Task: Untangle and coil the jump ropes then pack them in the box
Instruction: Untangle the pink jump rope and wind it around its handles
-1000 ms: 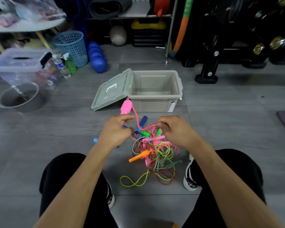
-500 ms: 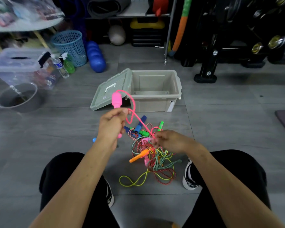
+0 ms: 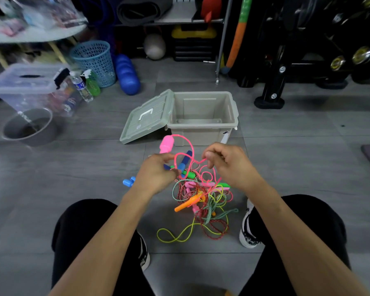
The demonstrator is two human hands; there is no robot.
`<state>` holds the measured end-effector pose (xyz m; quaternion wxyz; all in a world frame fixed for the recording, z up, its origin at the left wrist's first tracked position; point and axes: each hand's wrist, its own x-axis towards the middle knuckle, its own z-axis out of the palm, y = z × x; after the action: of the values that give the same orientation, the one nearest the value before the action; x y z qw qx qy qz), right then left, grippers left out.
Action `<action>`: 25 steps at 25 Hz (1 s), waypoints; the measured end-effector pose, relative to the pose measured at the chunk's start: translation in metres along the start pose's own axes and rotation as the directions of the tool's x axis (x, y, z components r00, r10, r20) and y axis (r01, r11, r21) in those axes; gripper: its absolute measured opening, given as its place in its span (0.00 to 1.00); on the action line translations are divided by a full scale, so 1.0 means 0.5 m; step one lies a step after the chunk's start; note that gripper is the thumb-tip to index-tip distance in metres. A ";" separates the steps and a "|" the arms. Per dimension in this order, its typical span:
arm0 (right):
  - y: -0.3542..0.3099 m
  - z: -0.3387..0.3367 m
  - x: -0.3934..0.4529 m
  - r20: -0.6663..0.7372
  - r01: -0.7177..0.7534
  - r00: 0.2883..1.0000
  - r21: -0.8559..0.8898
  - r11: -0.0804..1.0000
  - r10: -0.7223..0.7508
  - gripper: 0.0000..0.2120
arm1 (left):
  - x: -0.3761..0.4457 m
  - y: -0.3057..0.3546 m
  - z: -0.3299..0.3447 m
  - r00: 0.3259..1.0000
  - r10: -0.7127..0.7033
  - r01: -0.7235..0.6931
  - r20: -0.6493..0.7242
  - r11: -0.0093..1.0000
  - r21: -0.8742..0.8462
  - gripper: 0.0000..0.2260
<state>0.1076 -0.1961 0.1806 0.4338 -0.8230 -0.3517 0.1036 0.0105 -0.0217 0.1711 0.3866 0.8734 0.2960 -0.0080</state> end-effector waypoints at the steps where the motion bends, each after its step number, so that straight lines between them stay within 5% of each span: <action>1: -0.001 0.001 0.001 0.013 -0.004 1.000 -0.005 1.000 0.004 0.09 | -0.003 -0.001 -0.005 0.999 0.015 -0.011 -0.043 0.995 0.099 0.16; 4: 0.003 0.004 0.003 0.043 -0.046 0.998 -0.027 0.999 0.047 0.09 | -0.008 -0.005 -0.016 0.992 0.042 -0.017 -0.120 0.979 0.201 0.20; 9: 0.000 0.024 0.003 0.058 -0.020 0.998 0.091 0.996 0.014 0.08 | -0.021 0.016 0.005 0.972 0.234 -0.230 0.009 0.960 -0.161 0.09; 18: -0.006 0.023 -0.005 0.058 -0.075 0.997 0.411 0.908 0.056 0.06 | -0.021 0.023 0.012 0.947 0.316 -0.318 -0.050 0.914 -0.253 0.02; 21: 0.027 0.035 -0.009 0.225 -0.113 0.973 0.261 0.959 0.053 0.08 | -0.015 0.027 -0.009 0.969 0.107 -0.212 -0.222 0.820 -0.532 0.04; 25: 0.084 0.048 -0.012 0.424 -0.216 0.863 -0.186 0.959 0.276 0.10 | -0.008 0.017 -0.020 0.966 -0.114 -0.080 -0.234 0.724 -0.685 0.05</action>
<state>0.1123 -0.2007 0.1322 0.2695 -0.8423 -0.3397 0.3202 0.0095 -0.0216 0.1850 0.6408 0.6576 0.3339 0.2132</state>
